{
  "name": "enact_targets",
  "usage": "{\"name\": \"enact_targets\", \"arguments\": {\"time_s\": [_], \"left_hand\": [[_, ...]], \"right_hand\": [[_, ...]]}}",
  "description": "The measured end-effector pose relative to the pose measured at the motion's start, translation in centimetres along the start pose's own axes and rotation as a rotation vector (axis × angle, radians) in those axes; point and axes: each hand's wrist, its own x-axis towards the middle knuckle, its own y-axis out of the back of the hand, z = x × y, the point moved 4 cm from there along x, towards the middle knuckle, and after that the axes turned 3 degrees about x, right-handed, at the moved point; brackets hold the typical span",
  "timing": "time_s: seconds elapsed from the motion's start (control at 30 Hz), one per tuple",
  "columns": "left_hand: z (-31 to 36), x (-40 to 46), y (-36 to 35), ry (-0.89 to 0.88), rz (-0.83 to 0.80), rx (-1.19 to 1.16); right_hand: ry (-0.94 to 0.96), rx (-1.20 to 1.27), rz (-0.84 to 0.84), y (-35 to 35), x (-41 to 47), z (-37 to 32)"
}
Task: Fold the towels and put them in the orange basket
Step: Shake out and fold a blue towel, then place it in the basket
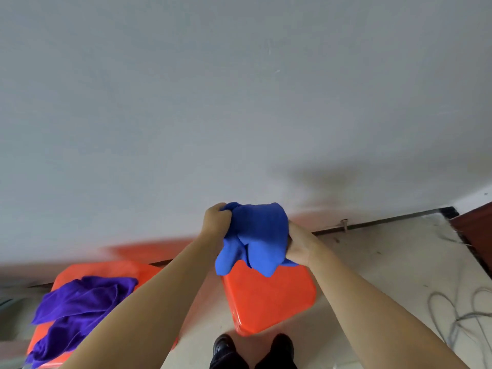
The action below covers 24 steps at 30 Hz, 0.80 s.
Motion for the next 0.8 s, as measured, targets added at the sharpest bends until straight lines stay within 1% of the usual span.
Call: {"name": "enact_targets", "arguments": {"time_s": [0.03, 0.07, 0.1, 0.13, 0.17, 0.23, 0.27, 0.3, 0.33, 0.43, 0.5, 0.53, 0.57, 0.63, 0.67, 0.73, 0.8], "left_hand": [[0.0, 0.4, 0.5, 0.046, 0.002, -0.084], [0.0, 0.7, 1.0, 0.093, 0.008, -0.142], [0.1, 0.8, 1.6, 0.13, 0.01, -0.177], [0.1, 0.9, 2.1, 0.158, 0.009, -0.209], [0.1, 0.9, 2.6, 0.18, 0.007, -0.263], [-0.4, 1.0, 3.3, 0.263, -0.027, -0.418], [-0.8, 1.2, 3.6, 0.31, -0.051, -0.446], [-1.0, 1.4, 3.7, 0.349, -0.081, -0.438], [-1.2, 1.4, 3.7, 0.39, -0.125, -0.378], [-1.8, 1.2, 3.8, 0.484, -0.258, -0.118], [-1.9, 0.7, 4.2, 0.474, -0.309, 0.032], [-1.8, 0.2, 4.5, 0.458, -0.301, 0.042], [-1.7, 0.0, 4.9, 0.432, -0.267, 0.001], [-1.3, 0.0, 5.9, 0.326, -0.095, -0.192], [-0.9, 0.0, 6.4, 0.255, -0.017, -0.311], [0.0, 0.0, 7.1, 0.135, 0.051, -0.501], [0.8, -0.2, 7.9, 0.069, 0.069, -0.616]], "right_hand": [[0.142, 0.041, 0.029, 1.4, 0.2, -0.5], [0.135, 0.115, 0.09, 2.3, 0.1, -1.4], [0.155, 0.235, 0.15, 2.6, -0.8, -2.6], [0.17, 0.398, 0.222, 4.4, -1.0, -2.7], [0.225, 0.508, 0.251, 6.0, -1.4, -2.8], [0.291, 0.555, 0.317, 7.2, -2.3, -3.9], [0.326, 0.549, 0.32, 7.9, -2.3, -4.4], [0.341, 0.554, 0.315, 8.2, -2.5, -5.0], [0.351, 0.519, 0.336, 8.5, -2.5, -5.5], [0.402, 0.37, 0.433, 8.5, -3.3, -7.6], [0.432, 0.253, 0.471, 8.1, -3.8, -9.2], [0.433, 0.201, 0.48, 8.1, -4.0, -9.8], [0.421, 0.172, 0.485, 8.1, -4.3, -10.3], [0.369, 0.154, 0.465, 8.8, -4.6, -10.9], [0.328, 0.155, 0.429, 9.2, -4.5, -11.0], [0.257, 0.133, 0.335, 9.9, -4.7, -11.1], [0.23, 0.096, 0.321, 10.6, -5.0, -11.1]]}}
